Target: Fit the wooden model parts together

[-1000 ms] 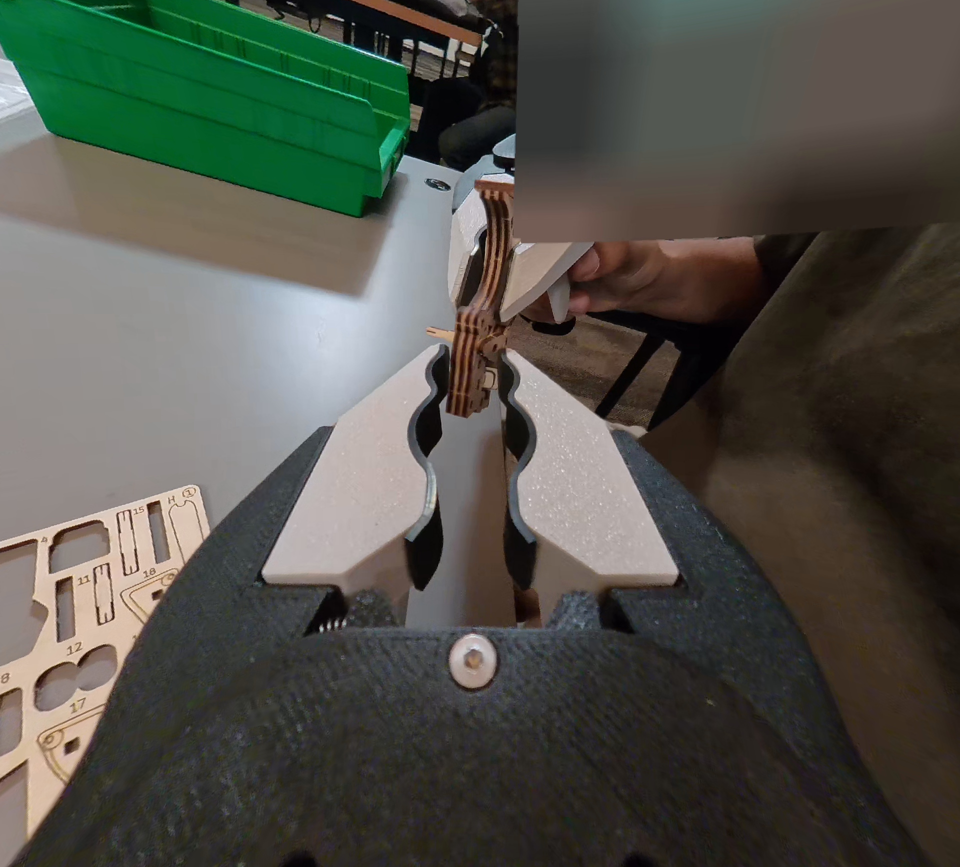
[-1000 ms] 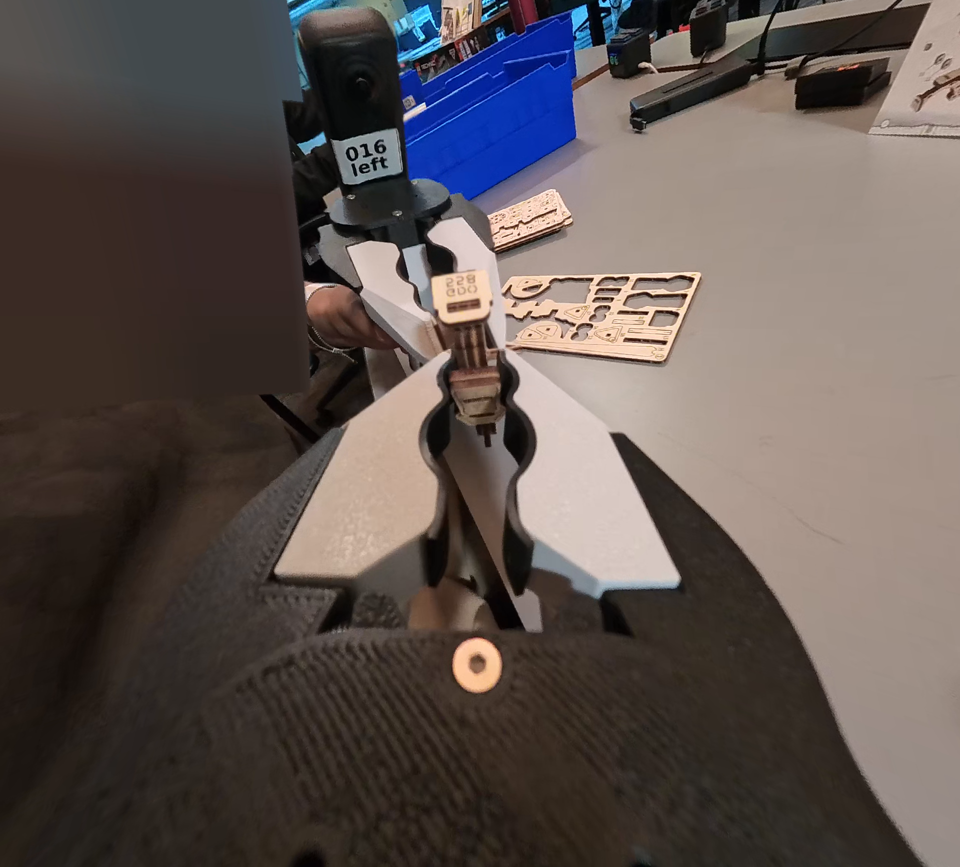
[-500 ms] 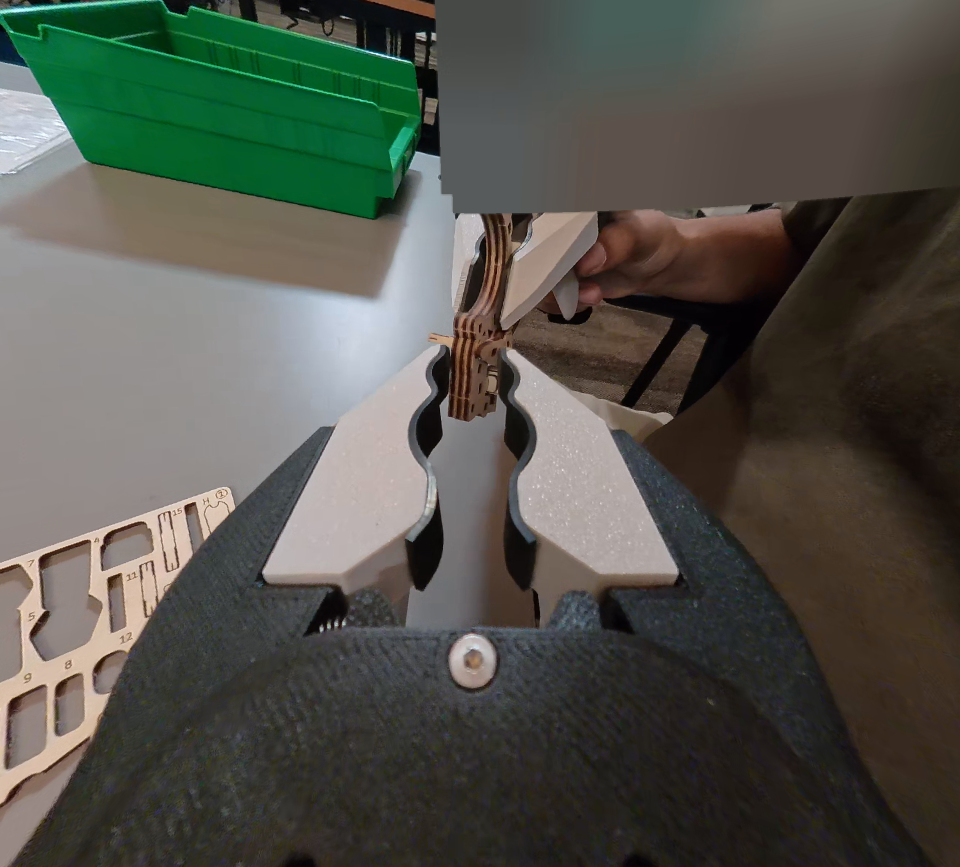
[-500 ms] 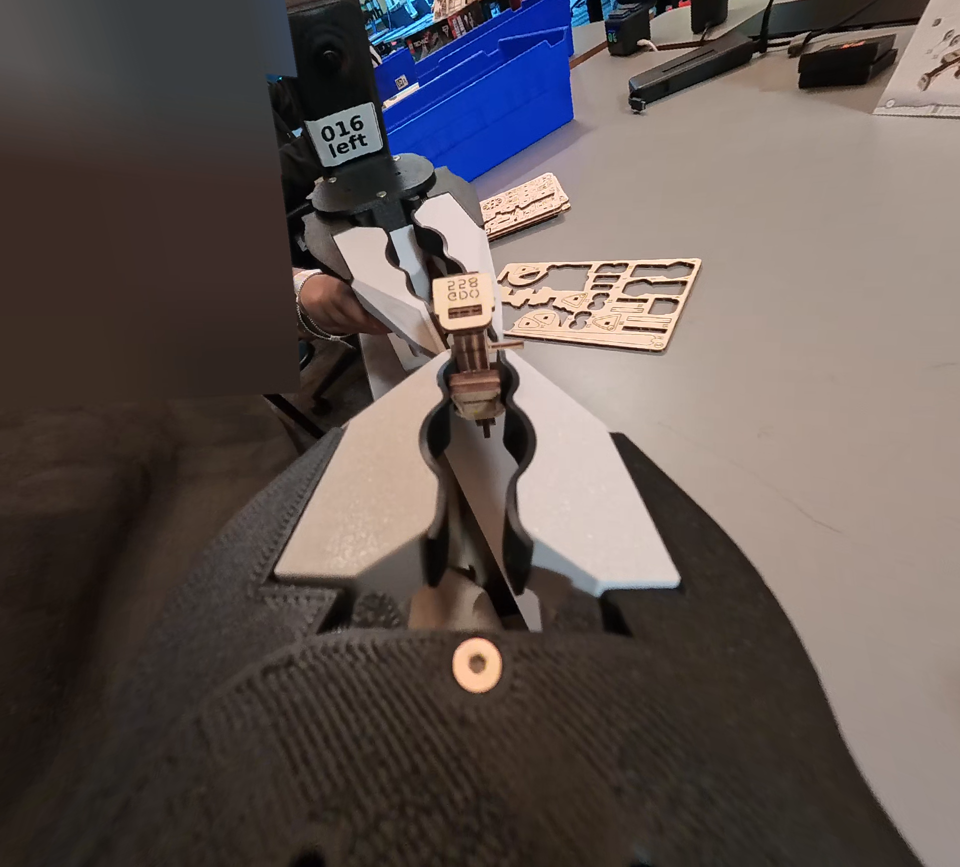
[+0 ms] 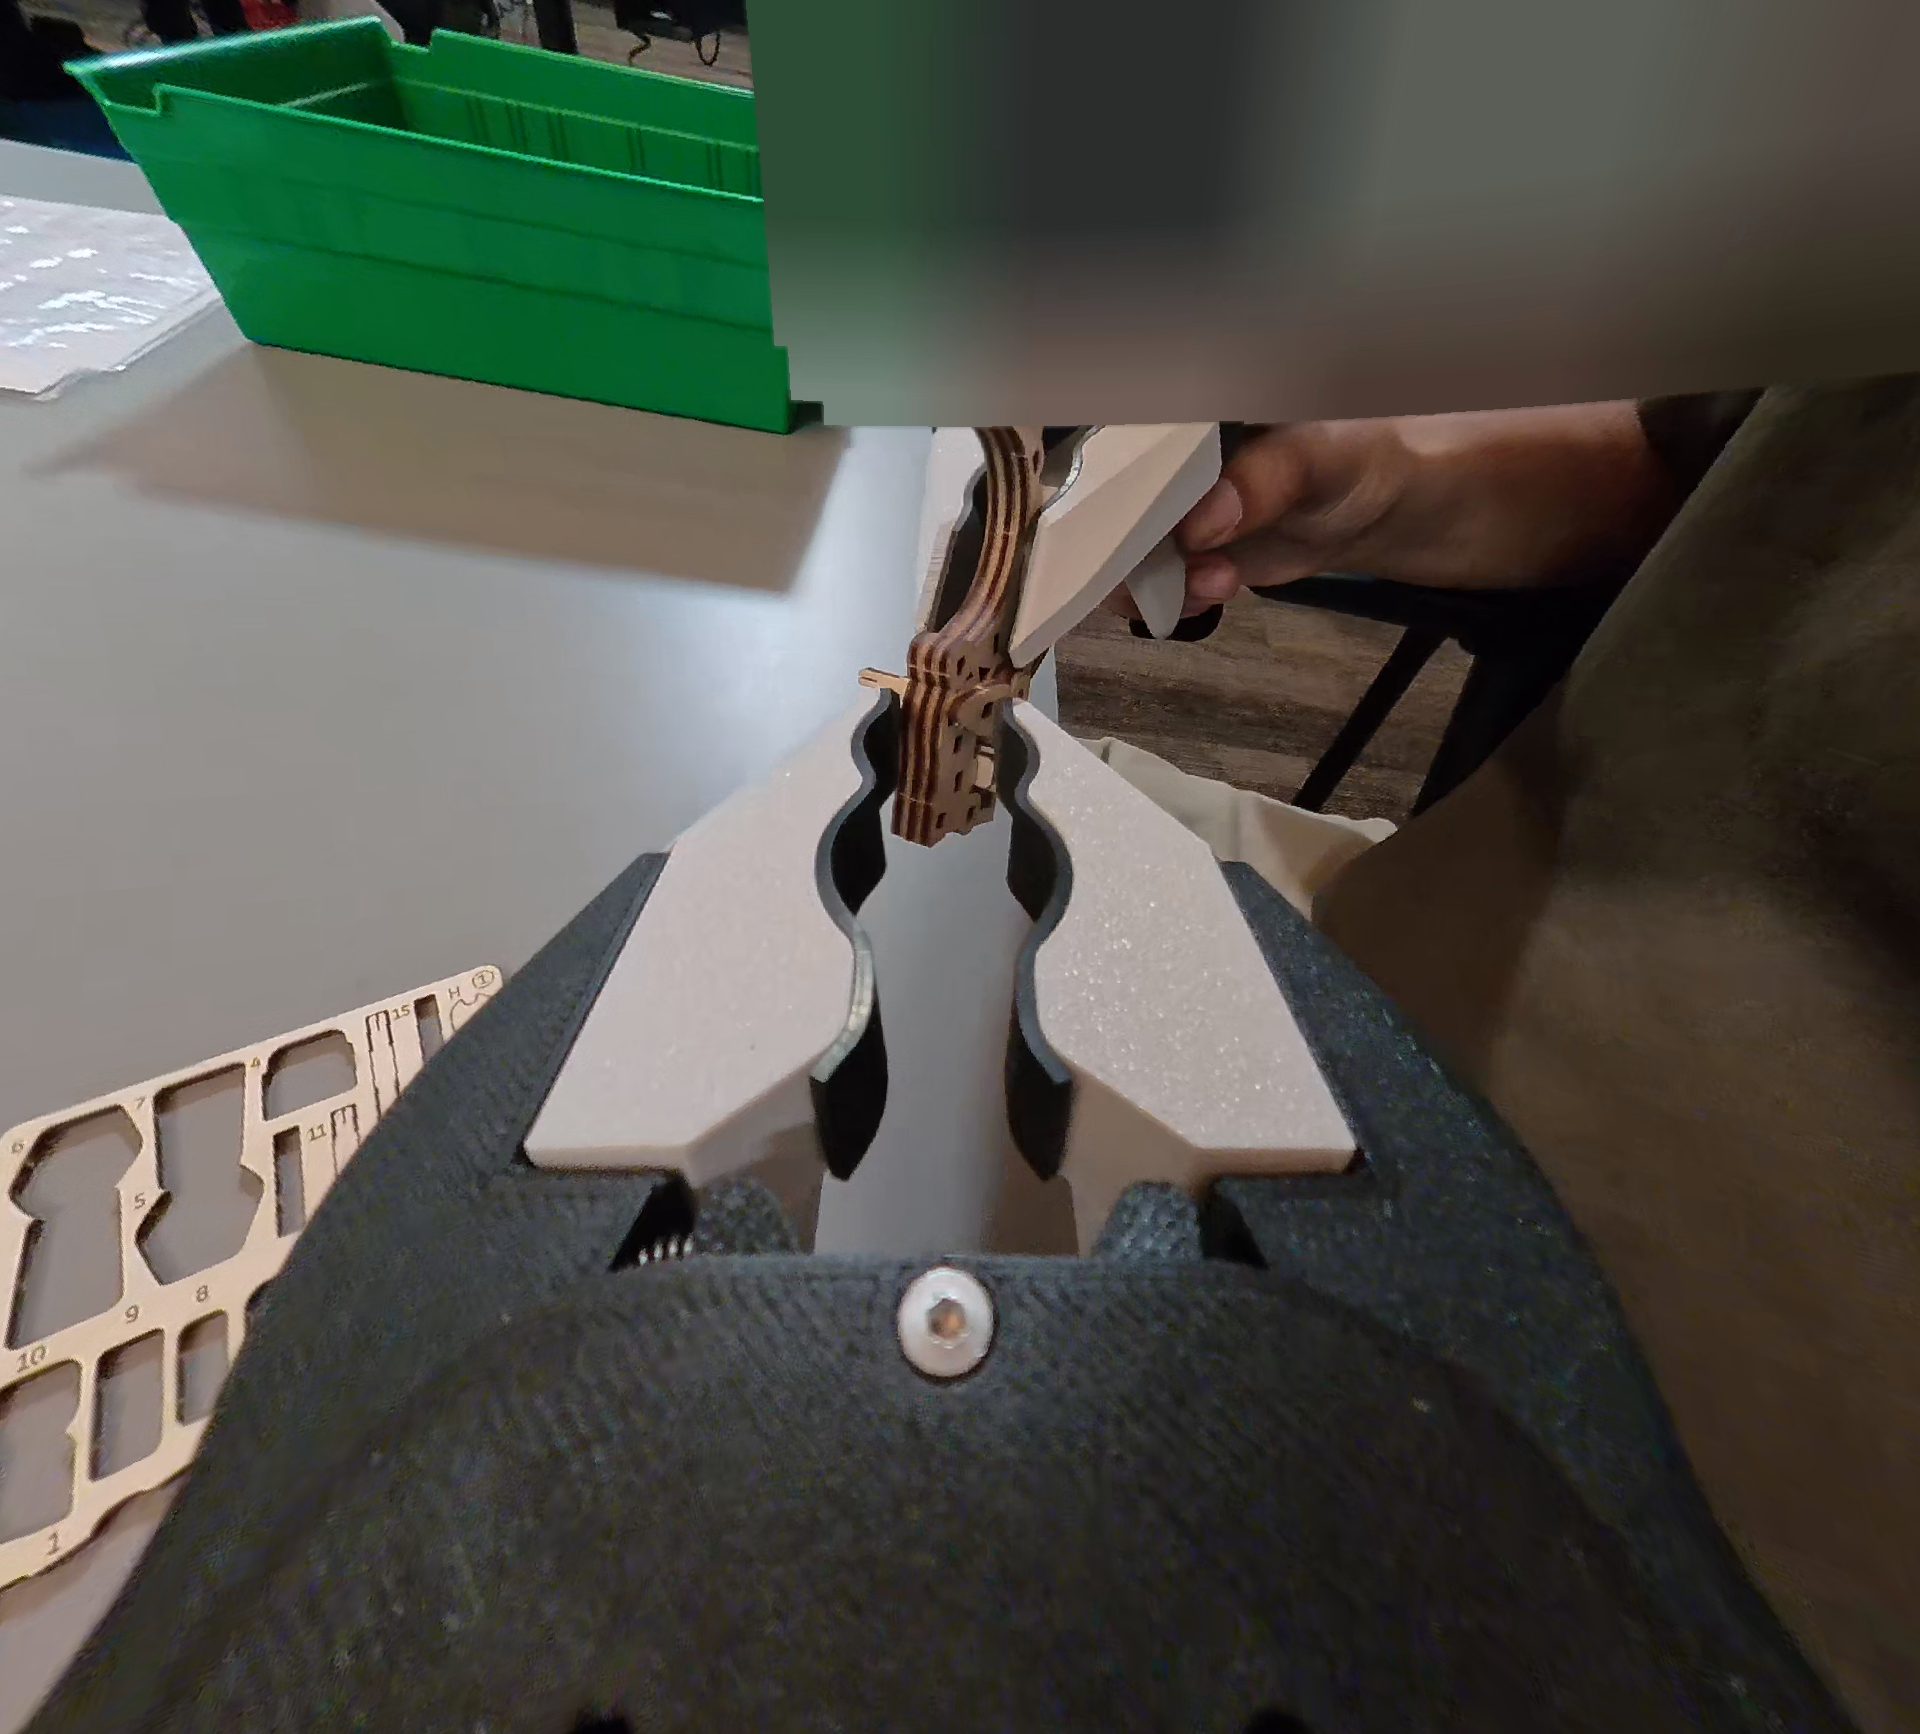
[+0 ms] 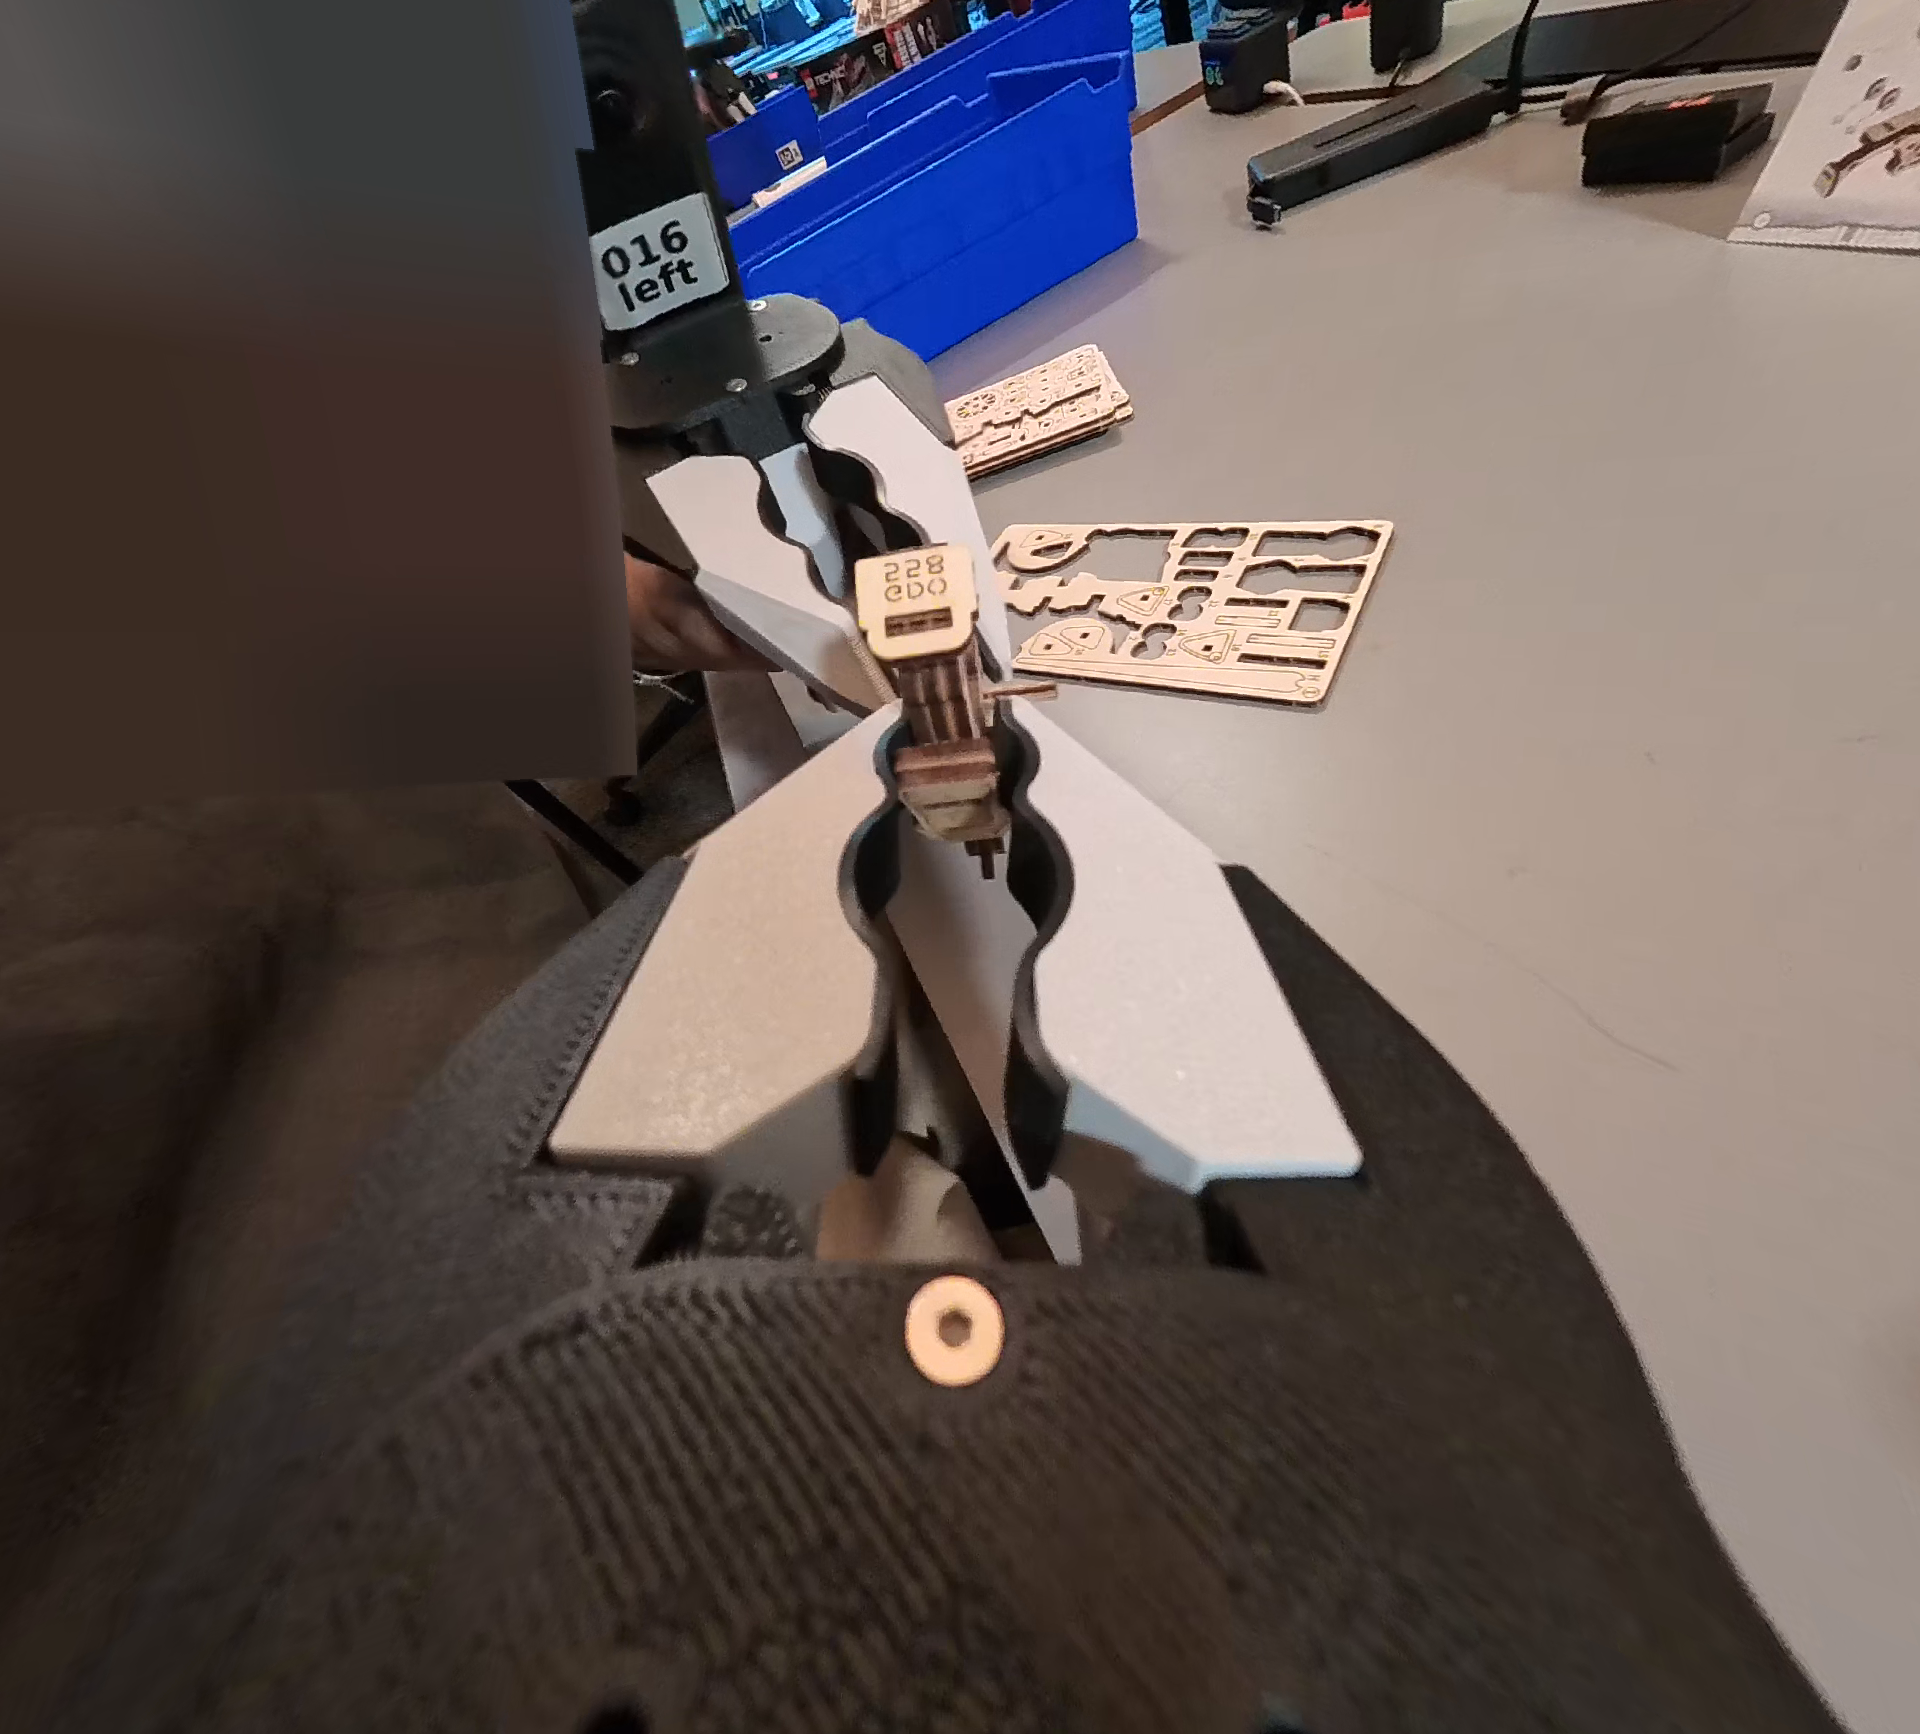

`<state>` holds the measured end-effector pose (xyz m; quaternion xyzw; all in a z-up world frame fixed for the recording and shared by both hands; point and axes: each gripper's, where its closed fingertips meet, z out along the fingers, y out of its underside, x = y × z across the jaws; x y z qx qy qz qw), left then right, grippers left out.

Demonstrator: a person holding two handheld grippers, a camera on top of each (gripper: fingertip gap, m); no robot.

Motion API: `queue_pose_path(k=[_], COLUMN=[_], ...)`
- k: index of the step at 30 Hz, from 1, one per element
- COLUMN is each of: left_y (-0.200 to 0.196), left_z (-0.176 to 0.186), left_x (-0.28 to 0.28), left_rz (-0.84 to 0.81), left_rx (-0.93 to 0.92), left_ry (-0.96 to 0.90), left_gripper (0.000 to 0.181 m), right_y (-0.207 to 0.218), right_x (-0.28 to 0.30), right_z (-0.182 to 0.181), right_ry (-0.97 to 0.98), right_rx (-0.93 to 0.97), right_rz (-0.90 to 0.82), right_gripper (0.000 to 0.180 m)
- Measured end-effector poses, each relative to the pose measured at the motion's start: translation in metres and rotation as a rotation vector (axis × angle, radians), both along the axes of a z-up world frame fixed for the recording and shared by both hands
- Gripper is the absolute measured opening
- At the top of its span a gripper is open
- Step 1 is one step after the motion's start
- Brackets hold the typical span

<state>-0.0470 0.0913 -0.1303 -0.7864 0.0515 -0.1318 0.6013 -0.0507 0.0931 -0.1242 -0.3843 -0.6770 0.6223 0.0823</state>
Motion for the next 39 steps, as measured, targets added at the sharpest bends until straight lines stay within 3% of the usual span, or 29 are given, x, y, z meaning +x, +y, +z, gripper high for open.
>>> queue_pose_path(k=[16, 23, 31, 39], left_y=[0.004, 0.0053, 0.0045, 0.0042], left_z=[0.0053, 0.0028, 0.0005, -0.001], left_x=[-0.0035, -0.0016, -0.0034, -0.0022], left_rz=[0.072, 0.071, 0.043, 0.02], left_rx=[0.01, 0.015, 0.009, 0.005], left_ry=[0.027, 0.011, -0.152, -0.18], left_gripper=[0.013, 0.013, 0.012, 0.015], right_y=[0.0031, 0.0068, 0.0097, 0.0086], right_x=[-0.0021, -0.0037, -0.0053, -0.0044], right_z=[0.0041, 0.005, 0.0037, 0.0043], right_ry=[0.031, -0.006, -0.054, -0.044], right_rx=[0.013, -0.065, -0.141, -0.141], right_rz=[-0.035, -0.032, -0.027, -0.014], right_gripper=[0.013, 0.013, 0.013, 0.013])
